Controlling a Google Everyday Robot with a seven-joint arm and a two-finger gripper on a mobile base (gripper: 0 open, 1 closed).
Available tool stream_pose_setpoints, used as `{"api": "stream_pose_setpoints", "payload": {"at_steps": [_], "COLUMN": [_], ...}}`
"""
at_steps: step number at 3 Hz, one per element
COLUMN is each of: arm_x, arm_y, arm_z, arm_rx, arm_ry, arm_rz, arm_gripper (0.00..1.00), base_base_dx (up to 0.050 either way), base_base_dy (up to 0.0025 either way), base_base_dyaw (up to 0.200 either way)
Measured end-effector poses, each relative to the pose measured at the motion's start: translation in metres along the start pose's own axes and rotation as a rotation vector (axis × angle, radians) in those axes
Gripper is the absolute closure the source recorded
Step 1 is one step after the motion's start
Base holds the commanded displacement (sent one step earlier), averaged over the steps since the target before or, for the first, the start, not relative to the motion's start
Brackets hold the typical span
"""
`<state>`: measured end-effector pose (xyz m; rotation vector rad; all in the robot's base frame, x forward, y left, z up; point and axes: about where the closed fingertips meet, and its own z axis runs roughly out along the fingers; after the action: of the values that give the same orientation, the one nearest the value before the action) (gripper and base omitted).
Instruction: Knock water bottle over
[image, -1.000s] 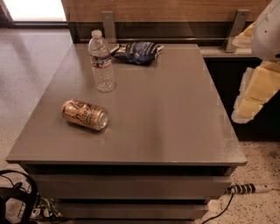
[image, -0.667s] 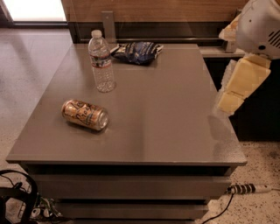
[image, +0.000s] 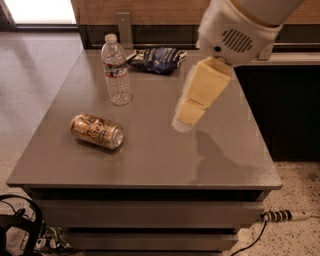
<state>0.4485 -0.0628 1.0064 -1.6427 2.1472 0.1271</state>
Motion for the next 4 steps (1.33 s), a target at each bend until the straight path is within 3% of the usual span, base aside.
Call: {"api": "stream_pose_setpoints", "payload": {"at_steps": [1,2,4], "arm_x": [-0.047,-0.101,-0.112], "arm_y": [0.012,0.044,0.038], "arm_z": [0.039,0.082,0.085], "arm_rx": [-0.064,-0.108,-0.098], "arm_ry": [-0.022,-0.036,-0.02], "arm_rz": [0.033,0.047,0.023], "arm_gripper": [0.0,0.0,0.0], "base_base_dx": [0.0,0.0,0.0], "base_base_dy": [0.0,0.0,0.0], "base_base_dyaw": [0.0,0.0,0.0]}}
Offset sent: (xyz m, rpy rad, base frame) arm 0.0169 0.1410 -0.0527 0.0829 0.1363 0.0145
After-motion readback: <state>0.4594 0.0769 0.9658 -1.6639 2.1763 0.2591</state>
